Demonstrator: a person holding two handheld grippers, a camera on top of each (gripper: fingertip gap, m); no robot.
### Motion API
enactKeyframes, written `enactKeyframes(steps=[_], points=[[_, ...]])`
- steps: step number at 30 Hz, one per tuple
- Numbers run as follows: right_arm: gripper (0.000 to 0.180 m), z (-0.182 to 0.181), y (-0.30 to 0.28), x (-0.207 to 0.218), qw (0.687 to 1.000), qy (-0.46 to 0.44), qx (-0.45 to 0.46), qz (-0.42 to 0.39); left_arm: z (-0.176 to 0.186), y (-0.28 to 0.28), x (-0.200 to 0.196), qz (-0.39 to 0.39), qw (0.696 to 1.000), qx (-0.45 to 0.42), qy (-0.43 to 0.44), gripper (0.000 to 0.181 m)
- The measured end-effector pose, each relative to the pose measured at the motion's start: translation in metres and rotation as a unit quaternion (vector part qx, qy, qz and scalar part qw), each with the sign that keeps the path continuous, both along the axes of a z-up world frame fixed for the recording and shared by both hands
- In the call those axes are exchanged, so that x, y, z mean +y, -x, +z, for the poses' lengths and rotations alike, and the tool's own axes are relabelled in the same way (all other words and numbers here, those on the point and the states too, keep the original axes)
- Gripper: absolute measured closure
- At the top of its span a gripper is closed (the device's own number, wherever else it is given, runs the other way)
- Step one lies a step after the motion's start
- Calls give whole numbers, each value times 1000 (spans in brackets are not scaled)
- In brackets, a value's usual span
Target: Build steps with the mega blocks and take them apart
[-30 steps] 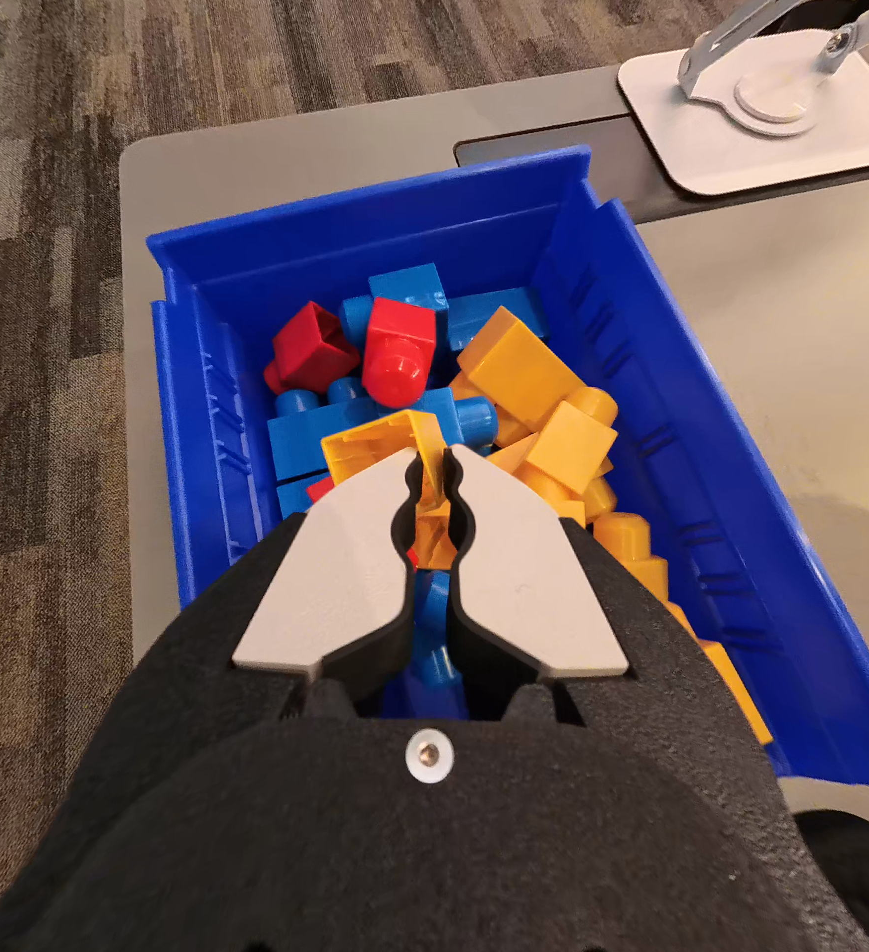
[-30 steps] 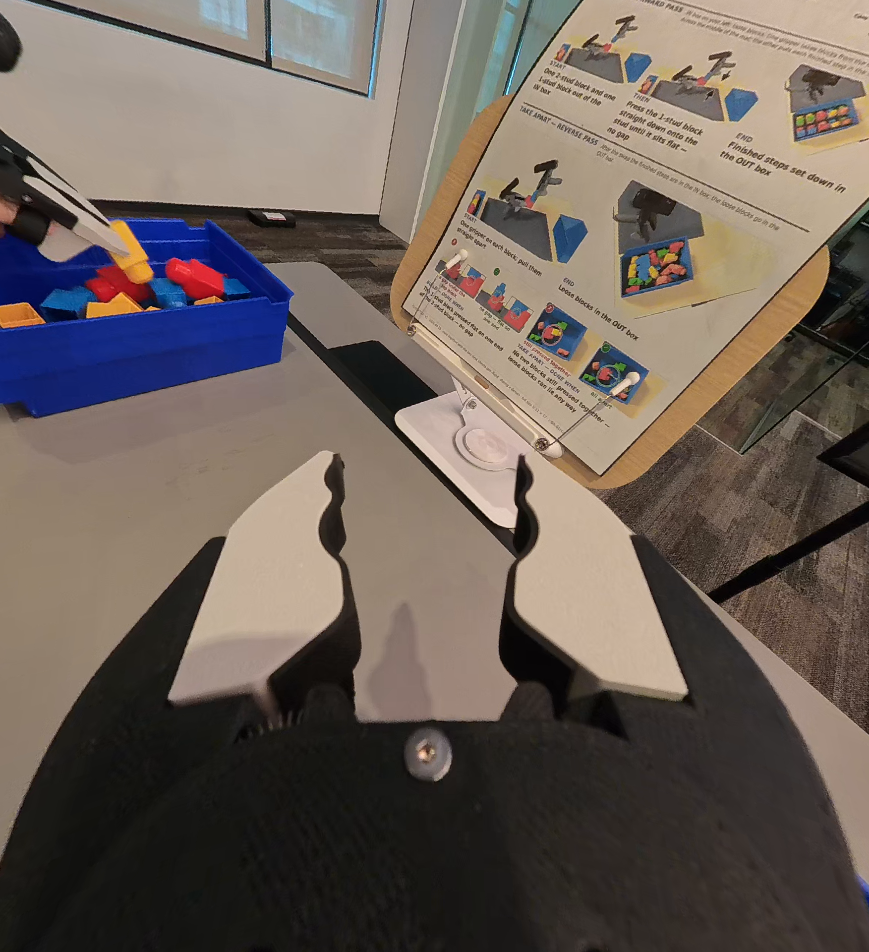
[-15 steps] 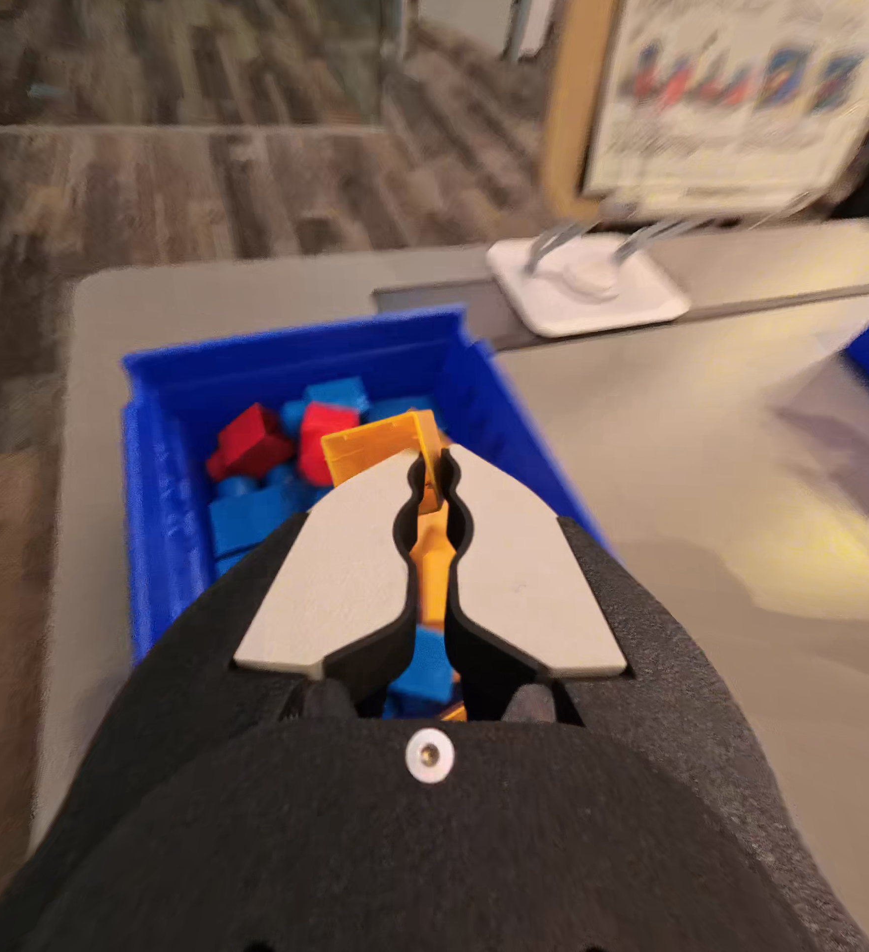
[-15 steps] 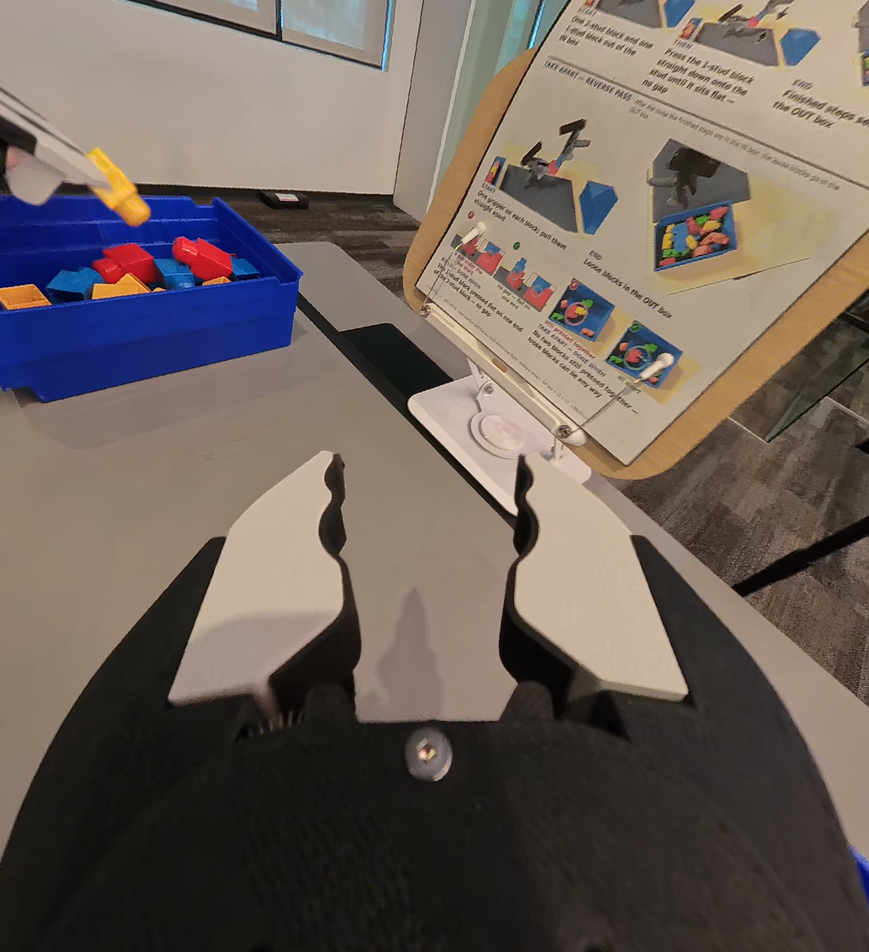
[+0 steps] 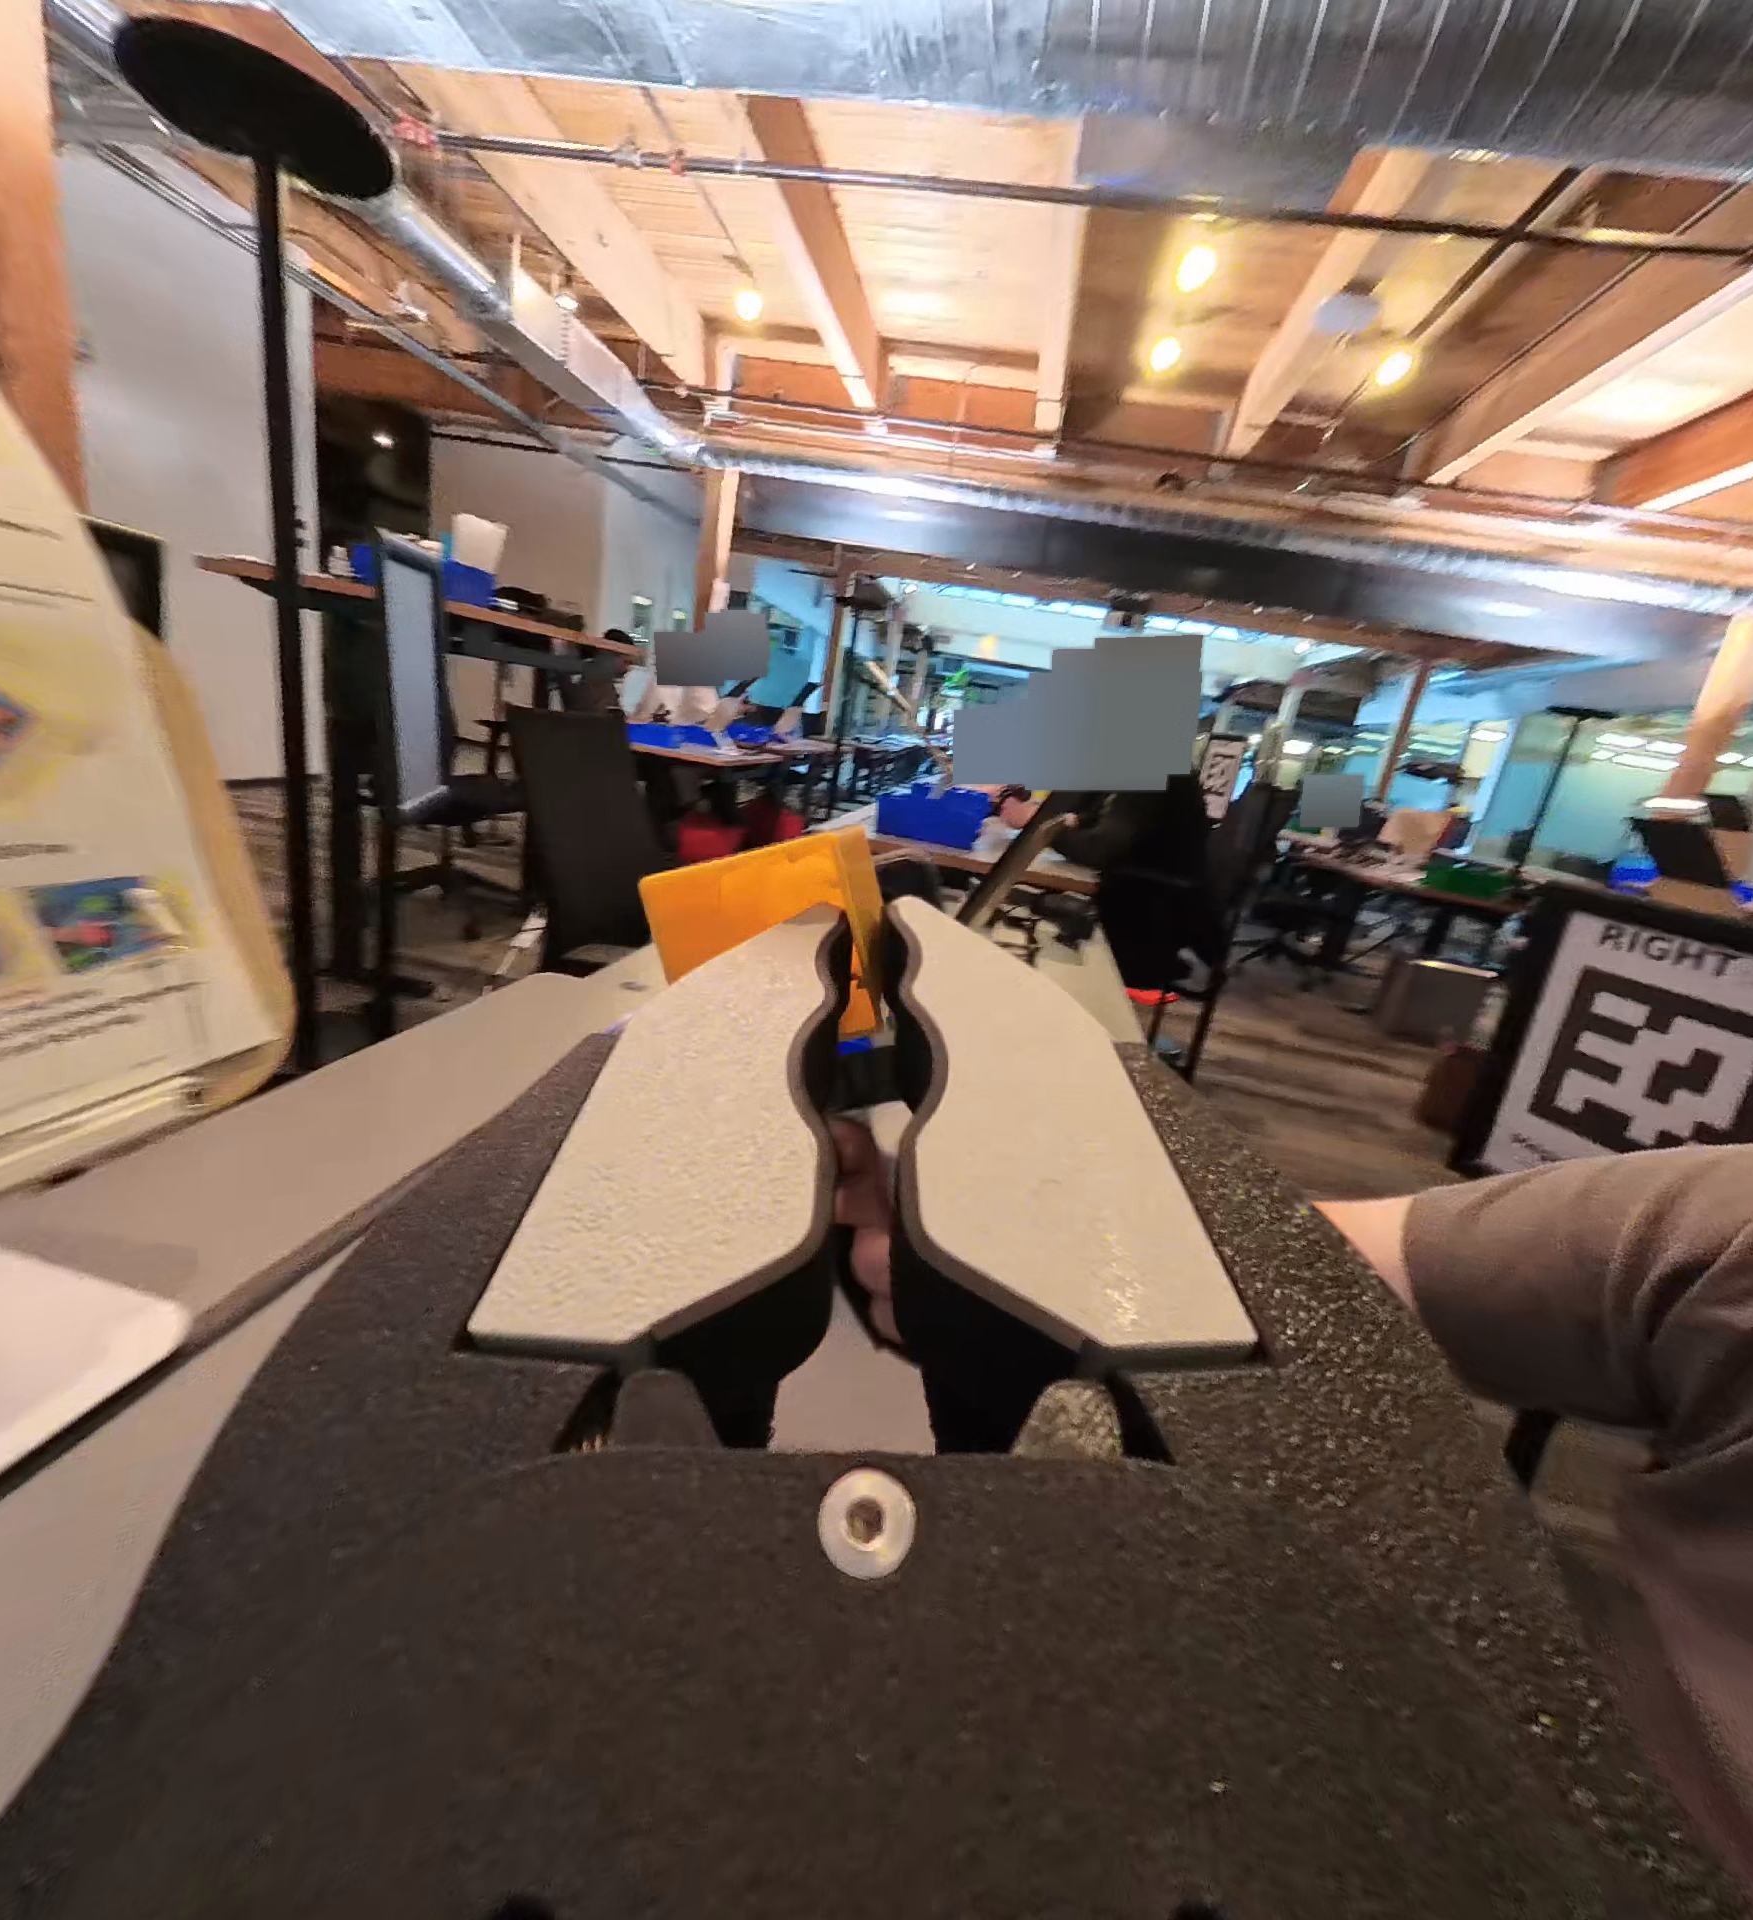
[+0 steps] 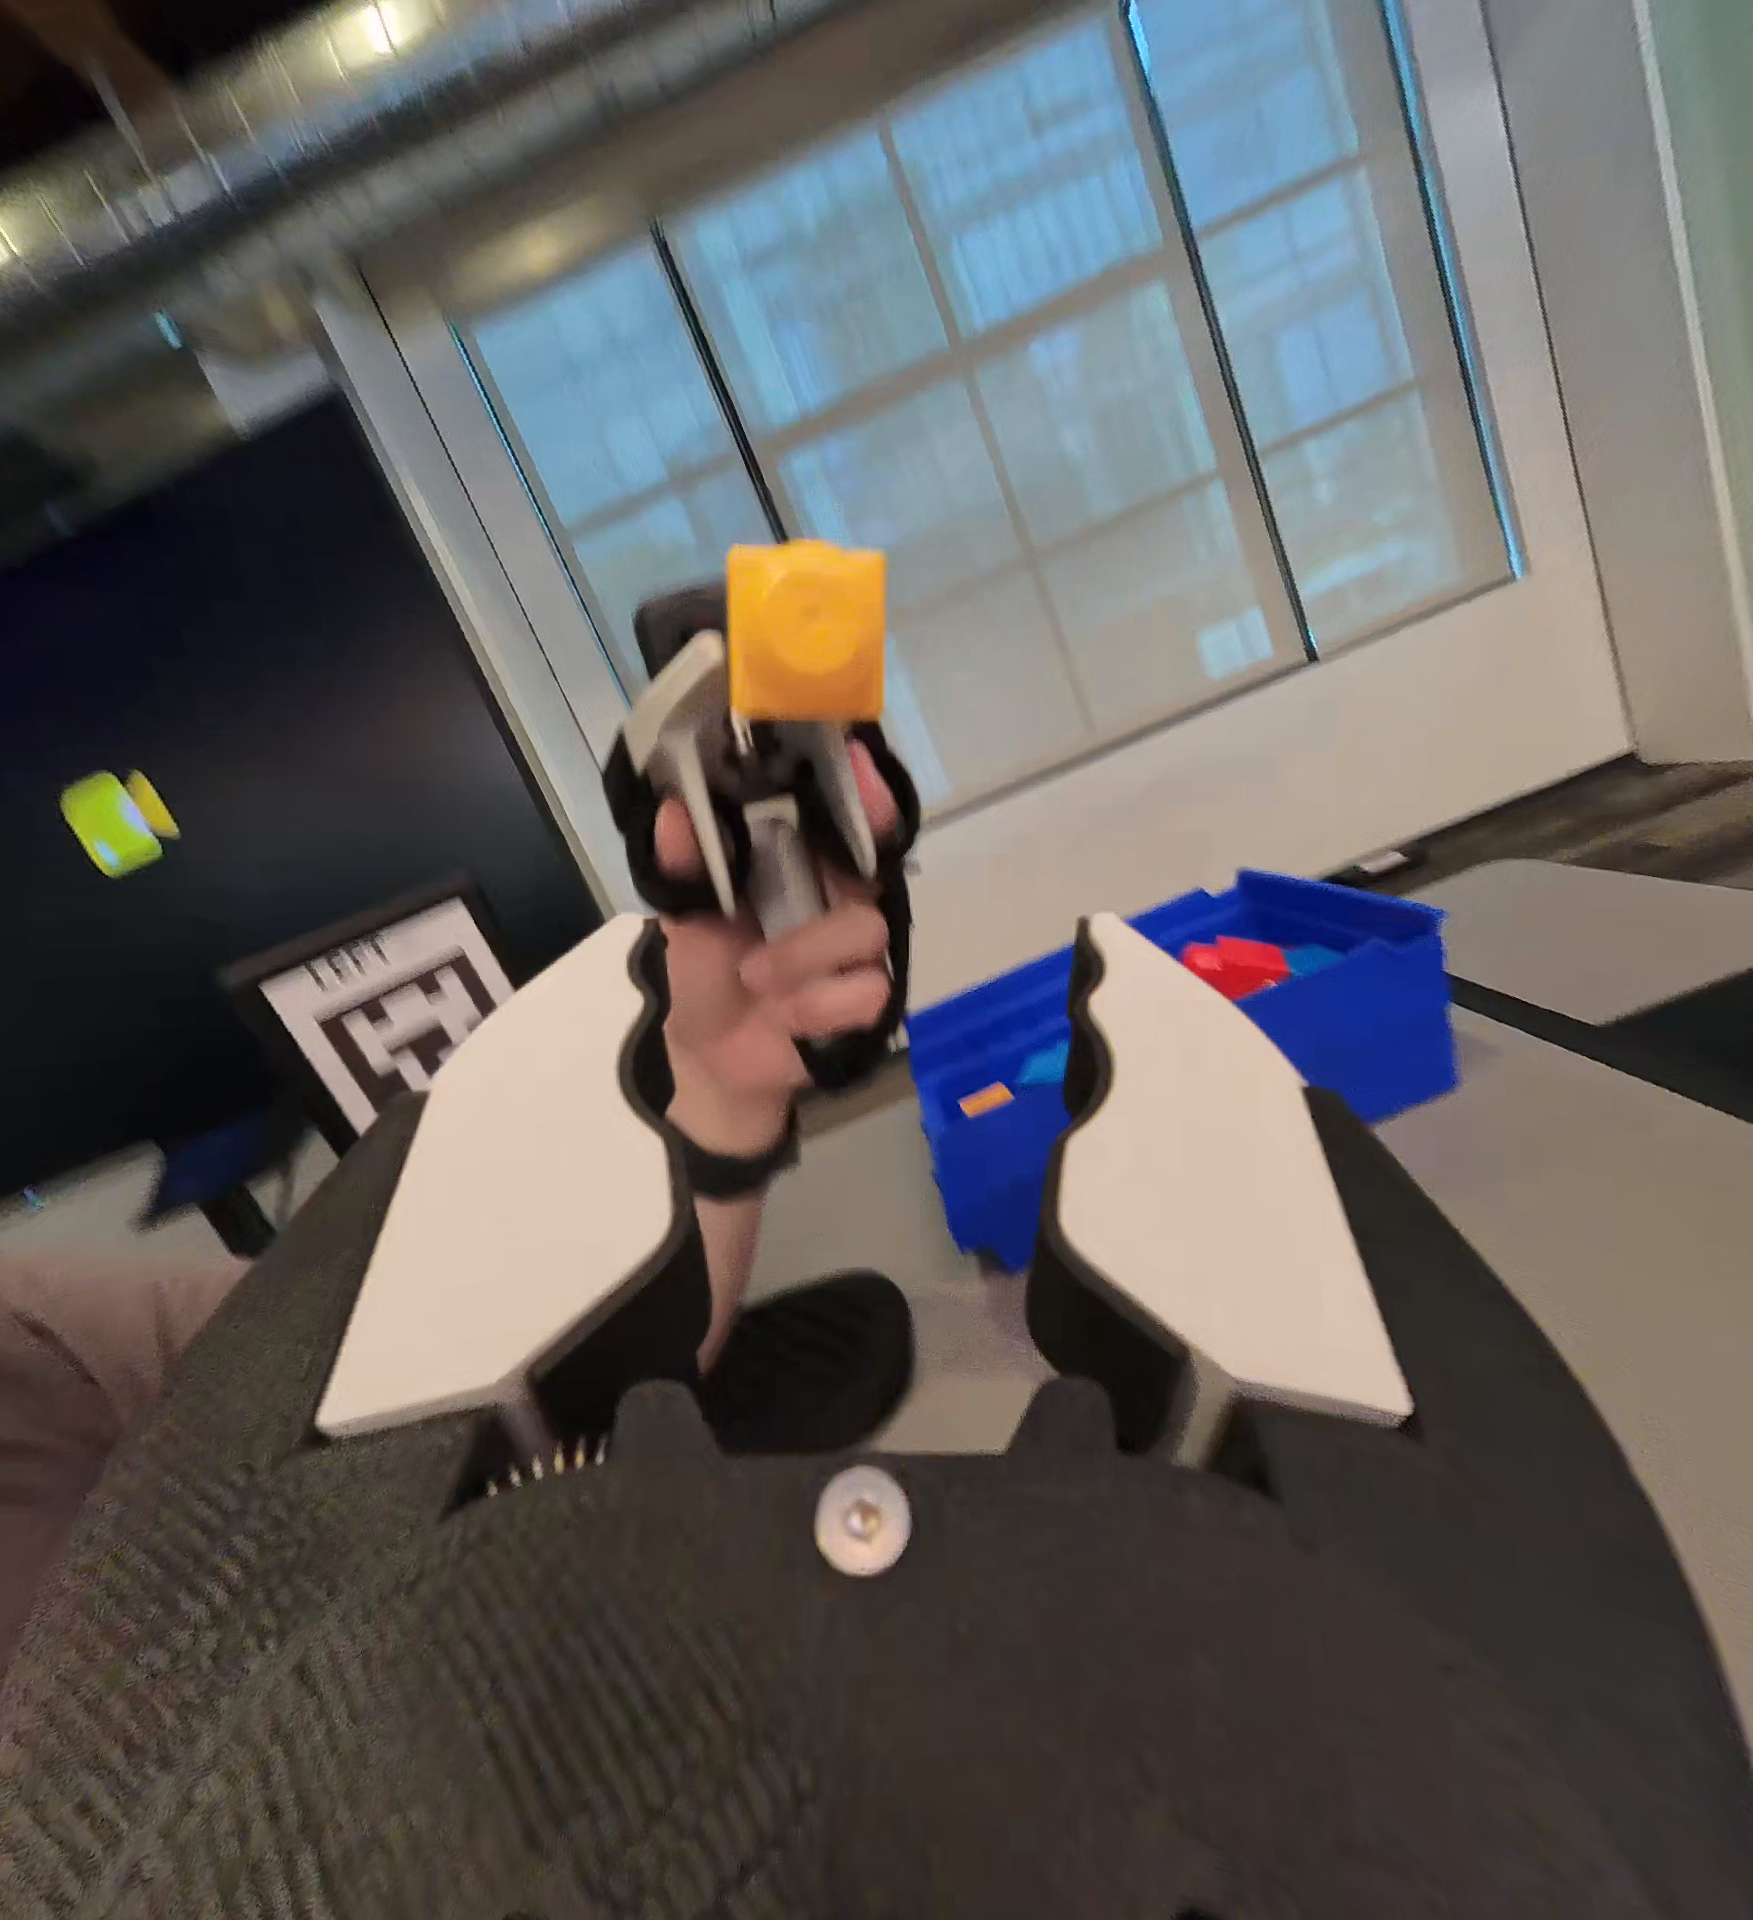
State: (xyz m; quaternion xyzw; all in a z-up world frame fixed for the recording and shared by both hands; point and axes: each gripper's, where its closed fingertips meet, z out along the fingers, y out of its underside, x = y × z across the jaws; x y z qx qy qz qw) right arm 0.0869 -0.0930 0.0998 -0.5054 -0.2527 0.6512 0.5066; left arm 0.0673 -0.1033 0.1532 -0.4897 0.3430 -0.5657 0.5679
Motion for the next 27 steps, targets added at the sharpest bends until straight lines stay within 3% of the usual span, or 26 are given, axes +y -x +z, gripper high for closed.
enactKeyframes(steps=[3,7,10,11,15,16,21,24,27], points=[[105,11,-9,0,997,26,74,3,-11,-26,-5,-16,1000,-6,10,176],[111,18,-19,2,994,17,107,-3,-26,-45,-10,-45,999,14,23,176],[145,20,-25,0,993,12,115,14,-34,-52,-8,-34,999,35,21,176],[145,19,-26,3,993,19,112,13,-37,-52,-5,-20,998,49,18,175],[146,15,-35,17,997,22,80,8,-35,-32,18,86,991,98,-12,114],[146,14,-35,17,998,11,55,15,-38,-28,22,102,987,122,-21,107],[146,7,-28,-2,990,-96,-101,37,-68,-39,8,30,976,214,-13,118],[145,-4,-25,-11,967,-160,-197,24,-75,-47,-1,-7,976,215,-18,138],[145,-9,-28,-16,951,-189,-246,17,-85,-51,-5,-26,971,237,-18,143]])
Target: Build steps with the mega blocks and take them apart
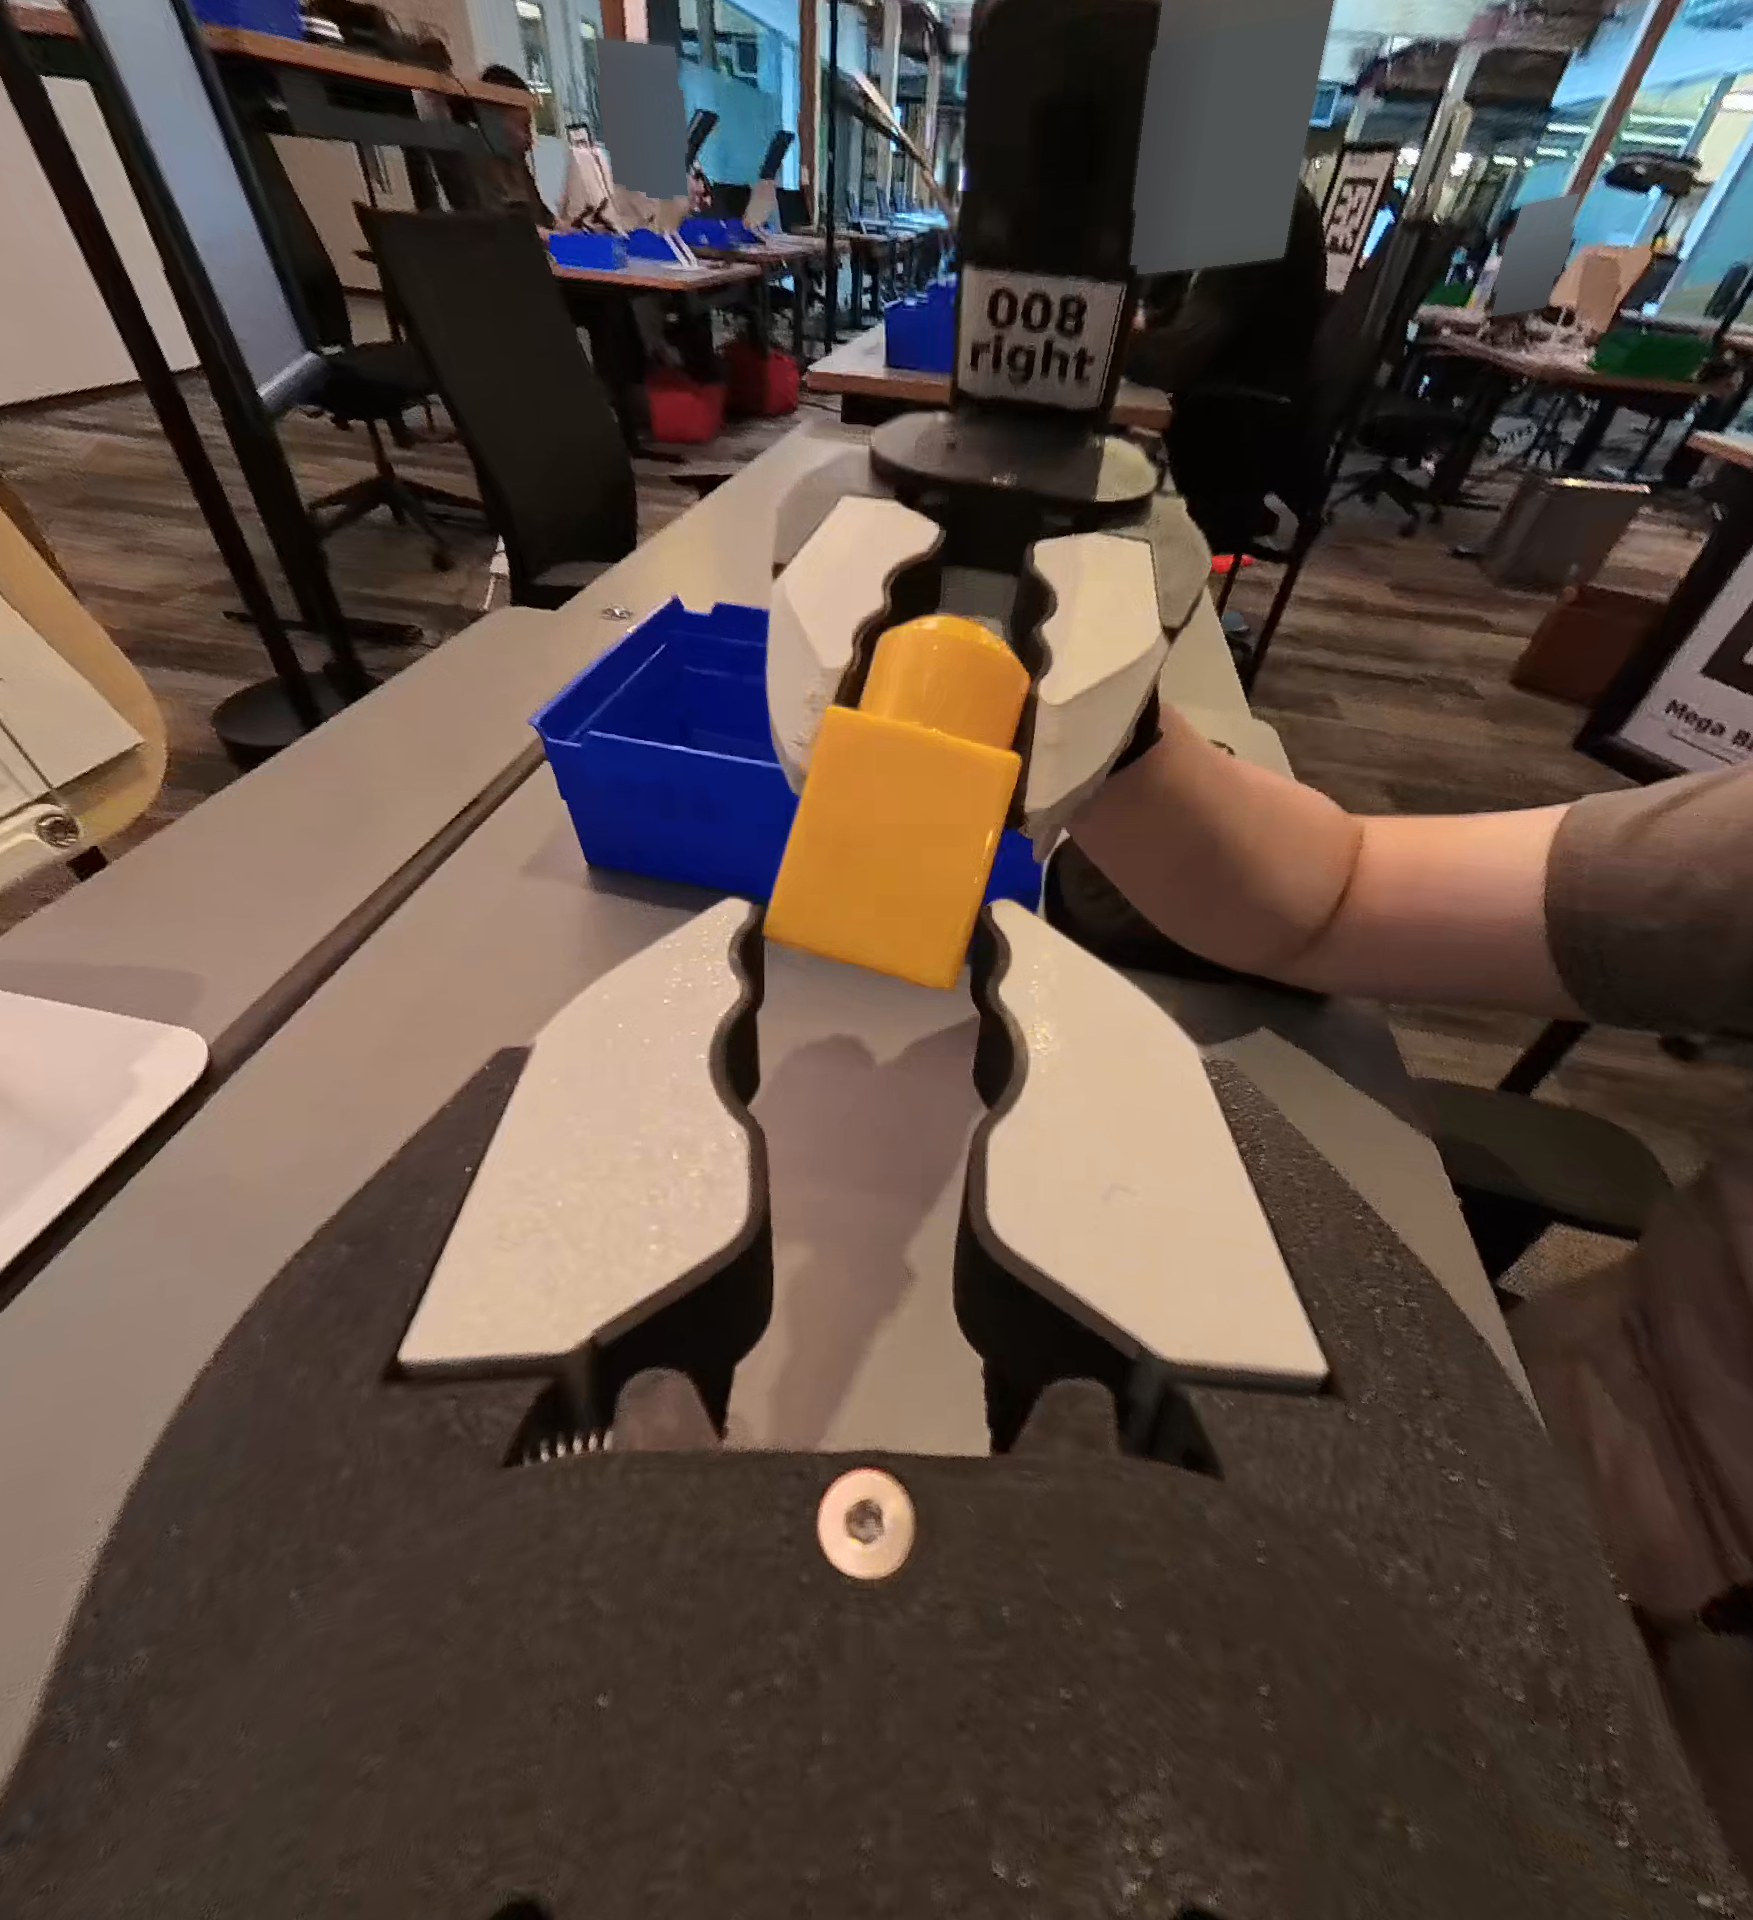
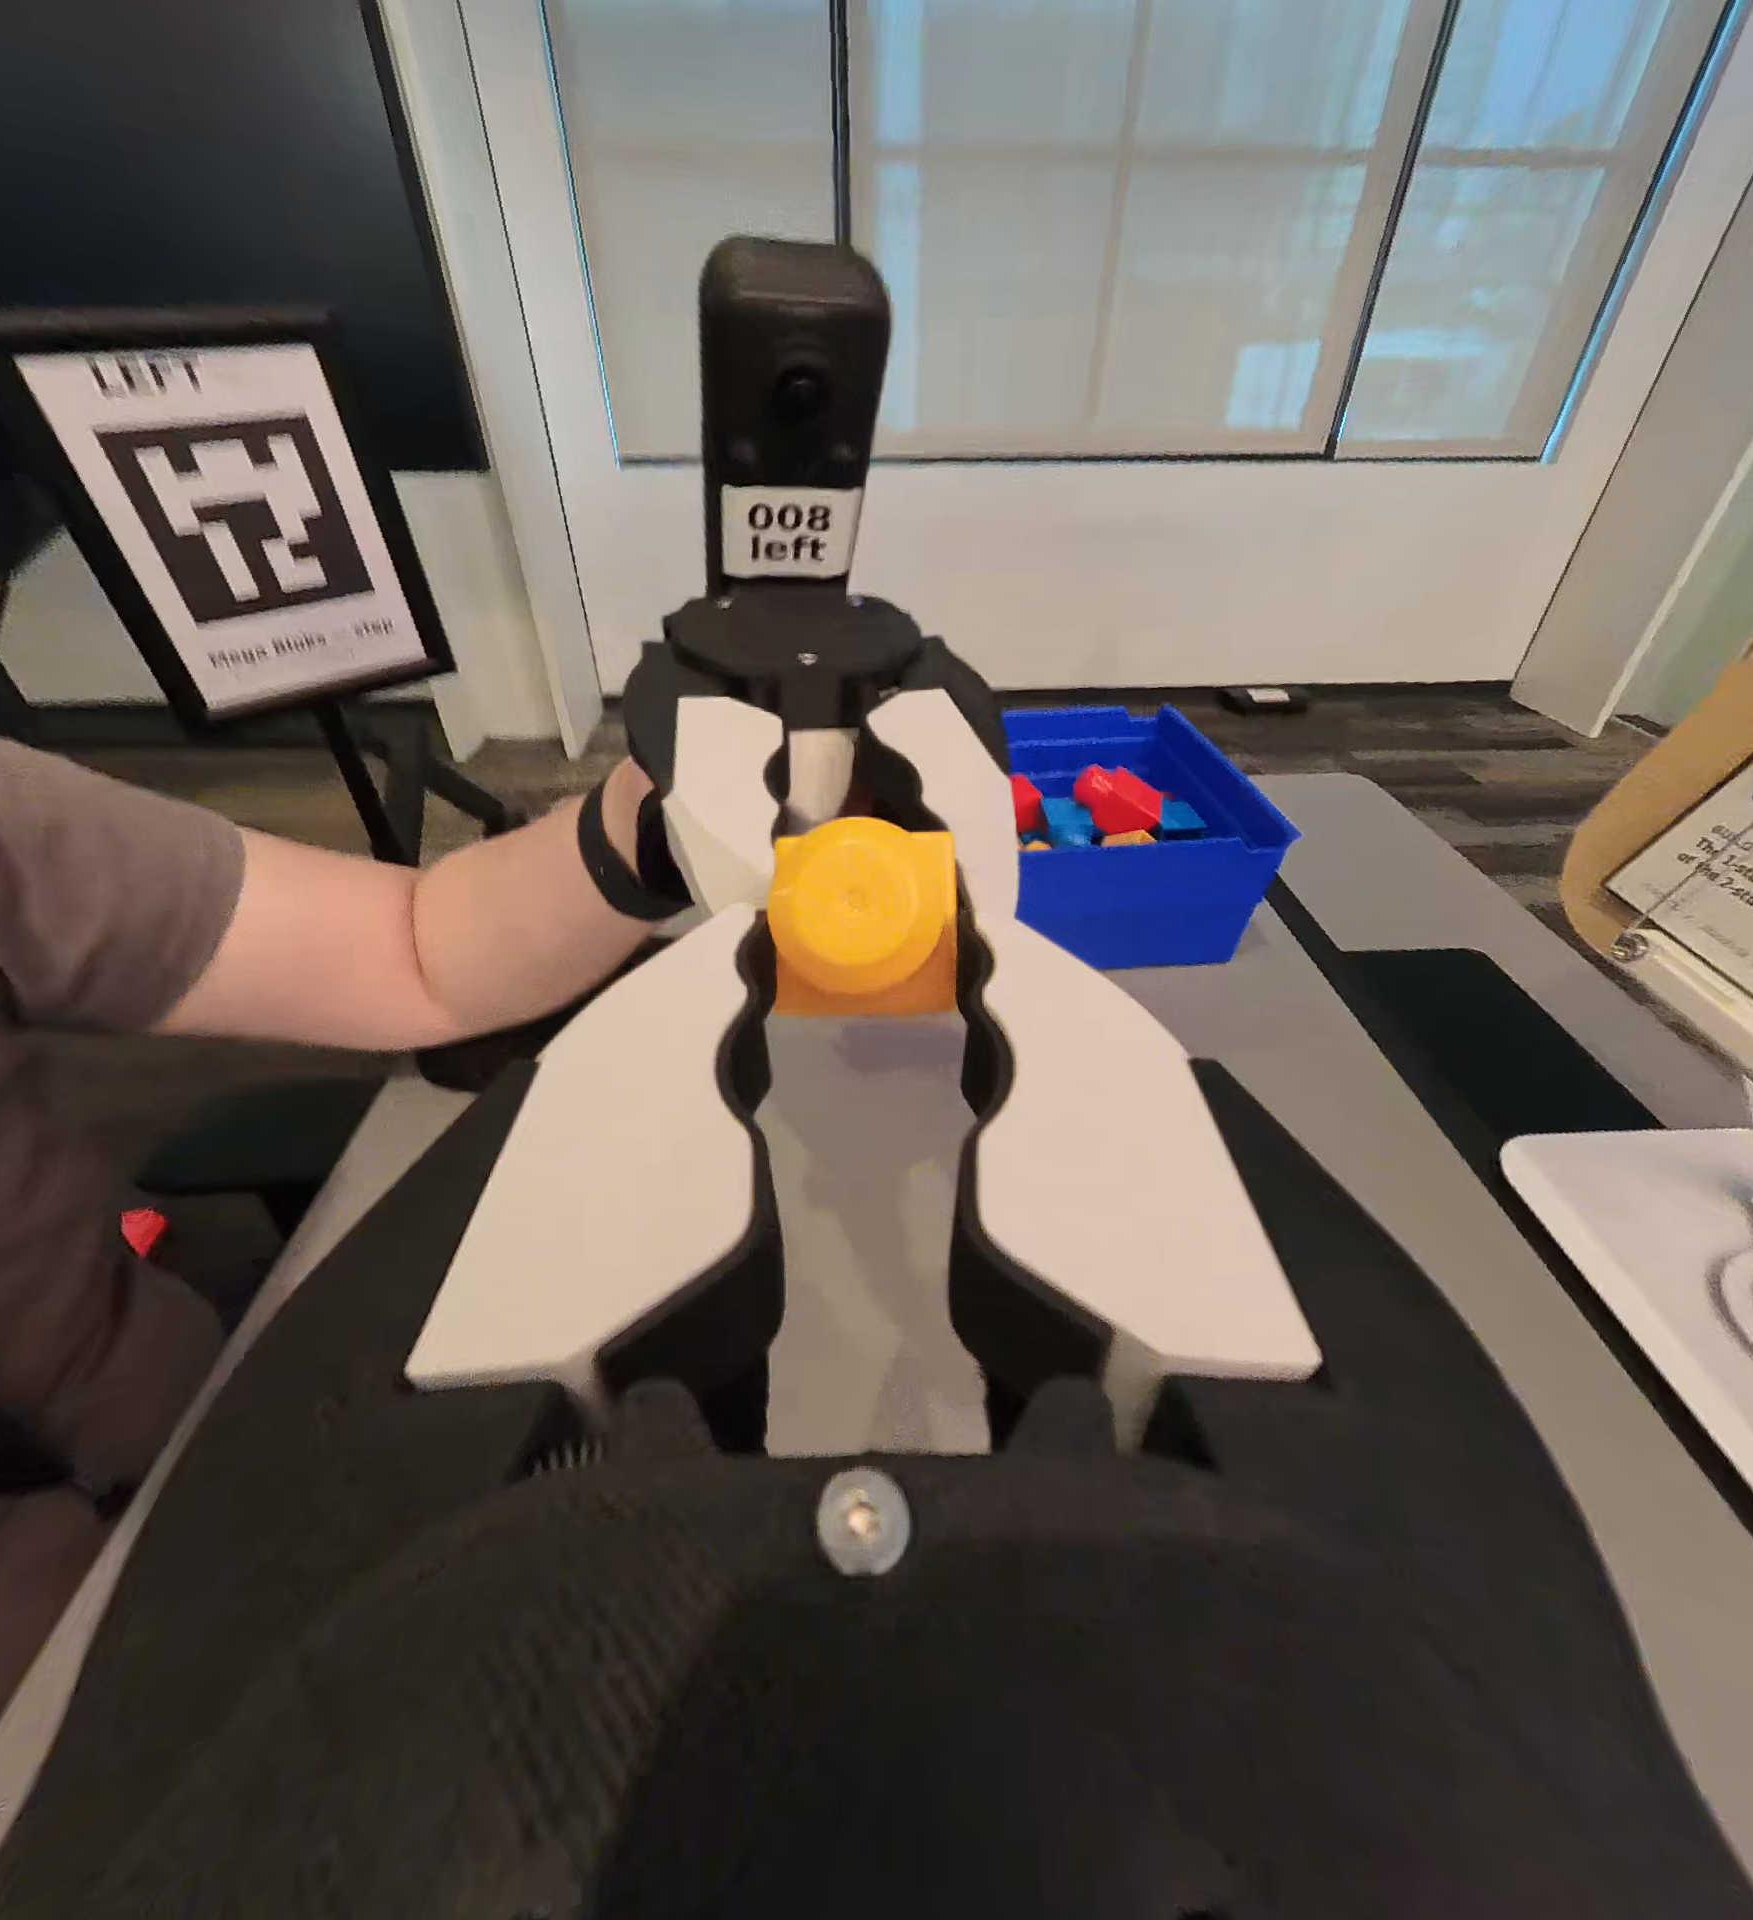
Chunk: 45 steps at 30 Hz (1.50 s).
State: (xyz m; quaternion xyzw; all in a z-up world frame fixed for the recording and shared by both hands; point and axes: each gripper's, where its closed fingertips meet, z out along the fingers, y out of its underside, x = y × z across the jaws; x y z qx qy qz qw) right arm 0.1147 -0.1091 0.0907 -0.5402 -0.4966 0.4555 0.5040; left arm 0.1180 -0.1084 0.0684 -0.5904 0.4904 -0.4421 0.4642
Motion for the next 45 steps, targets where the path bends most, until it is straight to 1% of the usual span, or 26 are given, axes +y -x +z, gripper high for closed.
enactKeyframes(steps=[2,4,5,8,9,10,11,12,15,18,20,21,27,29,30,31,32,35,36,38,39,40,41,42,43,45], points=[[145,-2,-2,-3,1000,-4,-15,3,-2,-3,-2,-7,1000,-3,-10,143],[145,5,-4,-5,1000,1,3,10,-2,-7,-6,-19,1000,-8,-3,144],[145,9,-5,-6,1000,6,20,11,0,-9,-6,-21,1000,-21,3,144],[145,24,-8,-1,997,13,80,-7,19,-10,-3,-19,993,-106,38,144],[141,27,-8,1,995,10,93,-19,25,-8,-2,-21,990,-132,55,144],[130,28,-9,4,994,4,100,-32,30,-6,0,-20,985,-154,70,144],[125,28,-9,6,994,-1,102,-41,34,-3,2,-18,982,-170,77,144],[126,28,-9,6,994,-3,104,-43,36,-1,4,-15,981,-176,77,144],[126,30,-5,4,991,22,129,-33,32,-1,4,-8,985,-160,59,144],[128,27,-1,5,989,48,134,-24,32,-5,-1,-17,986,-158,59,144],[140,26,0,2,989,54,139,-8,30,-8,-2,-15,987,-149,52,144],[143,27,-1,2,988,56,145,-4,29,-8,-2,-14,988,-145,51,144],[143,26,-1,6,986,58,156,-17,25,-9,0,-11,989,-139,53,144],[137,25,-1,9,986,55,154,-31,23,-10,1,-8,989,-136,52,144],[137,25,-1,9,986,51,153,-31,23,-10,3,-5,989,-137,54,144],[144,24,-1,9,987,47,149,-30,23,-9,3,-7,989,-138,57,144],[144,23,-1,9,988,45,142,-32,22,-10,3,-10,989,-136,62,144],[144,20,-2,12,990,42,129,-39,18,-8,6,1,991,-117,60,144],[144,20,-3,13,989,44,133,-41,17,-6,8,8,993,-103,49,141],[144,23,-7,16,986,56,149,-41,13,5,12,31,998,-44,27,121],[144,24,-10,17,986,65,152,-36,11,18,14,45,999,-1,10,117],[144,25,-13,19,985,73,155,-33,13,35,15,58,997,39,-15,119],[144,27,-17,21,984,76,159,-34,16,57,14,72,994,74,-48,124],[144,29,-20,23,983,77,162,-36,22,85,15,97,987,100,-82,135],[144,30,-24,24,983,79,162,-37,28,118,19,143,976,122,-113,139],[144,34,-29,27,983,82,162,-34,23,192,25,228,941,194,-160,139]])
